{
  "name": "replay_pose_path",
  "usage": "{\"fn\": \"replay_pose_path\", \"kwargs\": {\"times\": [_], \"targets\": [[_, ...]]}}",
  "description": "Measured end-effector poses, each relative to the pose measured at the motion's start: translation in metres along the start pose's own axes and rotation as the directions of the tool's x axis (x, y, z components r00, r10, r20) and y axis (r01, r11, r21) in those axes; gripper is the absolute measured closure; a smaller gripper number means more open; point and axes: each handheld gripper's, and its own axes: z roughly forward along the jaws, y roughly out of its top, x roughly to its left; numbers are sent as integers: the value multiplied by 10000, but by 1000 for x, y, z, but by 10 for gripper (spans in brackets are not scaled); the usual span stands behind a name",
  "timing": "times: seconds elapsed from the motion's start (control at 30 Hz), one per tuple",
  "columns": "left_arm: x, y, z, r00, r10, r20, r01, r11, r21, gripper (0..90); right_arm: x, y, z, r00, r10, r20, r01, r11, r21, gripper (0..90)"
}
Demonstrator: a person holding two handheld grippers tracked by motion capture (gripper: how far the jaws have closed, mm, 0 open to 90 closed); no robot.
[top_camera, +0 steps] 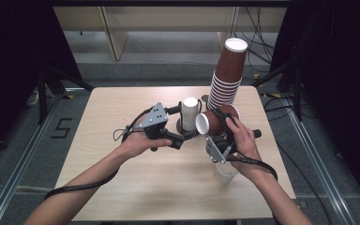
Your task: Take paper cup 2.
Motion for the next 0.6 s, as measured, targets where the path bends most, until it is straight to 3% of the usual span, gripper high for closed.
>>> {"fn": "replay_pose_path", "kwargs": {"times": [0.1, 0.17, 0.2, 0.27, 0.4, 0.53, 0.57, 0.6], "targets": [[-1, 0, 0, 10000, -22, 30, 22, 10000, -19, 43, -1, 1, 0, 9995, -314, 15, 314, 9995, -40, 193], [-2, 0, 1, 10000, 5, 79, -5, 10000, -13, 44, 0, 1, 0, 9997, -252, 24, 252, 9997, -41, 193], [-2, 0, 1, 10000, 33, 93, -33, 10000, 4, 44, -2, 2, -1, 9983, -580, 10, 580, 9983, -34, 193], [-3, 1, 1, 9999, 26, 143, -26, 10000, 11, 45, -2, 2, 1, 9972, -743, 28, 744, 9972, -69, 193], [-2, 0, 3, 9998, -69, 211, 68, 10000, 44, 48, 1, 4, 1, 9972, -738, -85, 737, 9973, -67, 193], [-2, 0, 4, 9995, -167, 271, 165, 9998, 66, 52, 0, 5, 2, 9932, -1164, -64, 1163, 9931, -151, 193], [-2, 0, 4, 9994, -163, 297, 161, 9998, 80, 53, 1, 5, 1, 9943, -1066, -48, 1065, 9942, -133, 193], [-2, 0, 5, 9994, -128, 318, 126, 9999, 90, 54, 0, 6, 1, 9913, -1317, 10, 1317, 9912, -99, 193]]}}
